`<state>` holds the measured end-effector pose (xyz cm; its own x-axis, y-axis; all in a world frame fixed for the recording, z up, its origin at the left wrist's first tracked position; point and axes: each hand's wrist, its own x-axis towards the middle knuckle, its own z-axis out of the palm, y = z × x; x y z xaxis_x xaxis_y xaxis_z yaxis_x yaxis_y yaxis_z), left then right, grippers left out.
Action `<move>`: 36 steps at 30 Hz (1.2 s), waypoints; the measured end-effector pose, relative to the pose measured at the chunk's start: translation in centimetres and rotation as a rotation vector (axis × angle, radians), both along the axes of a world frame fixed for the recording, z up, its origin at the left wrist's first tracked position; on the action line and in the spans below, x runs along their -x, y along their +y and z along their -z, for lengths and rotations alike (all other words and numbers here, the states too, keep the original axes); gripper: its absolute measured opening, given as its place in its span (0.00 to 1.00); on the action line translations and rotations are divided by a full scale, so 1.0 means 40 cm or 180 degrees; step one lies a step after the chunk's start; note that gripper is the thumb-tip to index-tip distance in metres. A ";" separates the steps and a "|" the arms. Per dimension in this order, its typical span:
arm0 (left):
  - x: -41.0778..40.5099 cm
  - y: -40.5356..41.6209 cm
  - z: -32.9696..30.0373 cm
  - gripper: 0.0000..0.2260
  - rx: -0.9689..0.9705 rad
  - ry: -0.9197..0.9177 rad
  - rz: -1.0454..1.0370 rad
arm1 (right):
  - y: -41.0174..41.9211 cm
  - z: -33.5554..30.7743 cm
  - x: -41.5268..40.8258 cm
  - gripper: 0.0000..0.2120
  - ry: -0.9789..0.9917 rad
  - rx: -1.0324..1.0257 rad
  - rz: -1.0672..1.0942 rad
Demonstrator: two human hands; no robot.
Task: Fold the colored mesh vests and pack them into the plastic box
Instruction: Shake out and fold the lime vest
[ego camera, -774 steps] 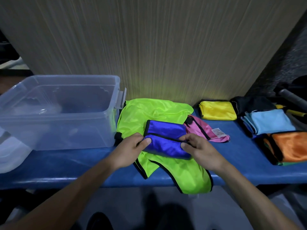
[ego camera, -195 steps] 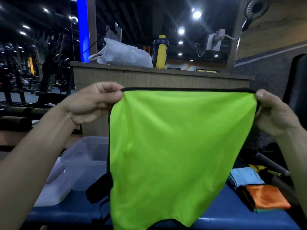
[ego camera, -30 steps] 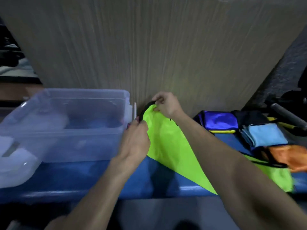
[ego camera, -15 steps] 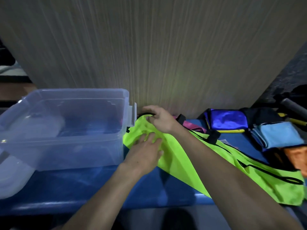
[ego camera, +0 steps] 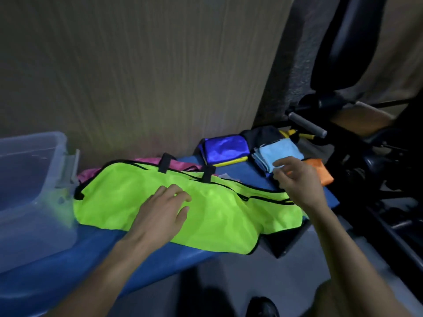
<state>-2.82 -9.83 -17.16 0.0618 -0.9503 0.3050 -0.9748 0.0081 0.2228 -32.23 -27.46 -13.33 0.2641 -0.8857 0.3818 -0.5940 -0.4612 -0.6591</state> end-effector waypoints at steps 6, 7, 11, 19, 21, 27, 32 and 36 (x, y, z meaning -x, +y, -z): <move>0.154 -0.076 0.001 0.08 -0.0032 0.0332 0.0709 | -0.024 0.029 0.195 0.04 0.0390 -0.0810 0.0282; 0.180 -0.097 -0.002 0.08 -0.0049 0.0401 0.0793 | -0.025 0.034 0.206 0.05 0.0425 -0.0956 0.0185; 0.295 -0.196 -0.008 0.09 -0.0064 0.0643 0.1110 | -0.019 0.033 0.241 0.07 0.0281 -0.1361 -0.0173; 0.411 -0.324 0.017 0.16 -0.0512 0.0631 0.1261 | -0.001 0.042 0.212 0.19 0.0825 -0.1545 -0.0266; 0.430 -0.332 0.019 0.15 -0.0426 0.0720 0.1328 | -0.003 0.045 0.214 0.17 0.0836 -0.1616 -0.0364; 0.453 -0.339 0.033 0.08 -0.0142 0.1036 0.1425 | -0.005 0.044 0.243 0.14 0.0438 -0.1776 -0.0487; 0.414 -0.330 0.035 0.09 -0.0024 0.1678 0.1388 | 0.000 0.051 0.241 0.12 0.0666 -0.1640 -0.0543; 0.418 -0.321 0.028 0.07 -0.0107 0.1898 0.1453 | 0.002 0.041 0.232 0.04 0.0519 -0.1314 -0.0613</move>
<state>-19.56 -22.68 -18.27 -0.1949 -0.9293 0.3136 -0.5902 0.3665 0.7193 -41.51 -27.38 -14.95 0.4654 -0.8836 -0.0513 -0.6342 -0.2925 -0.7157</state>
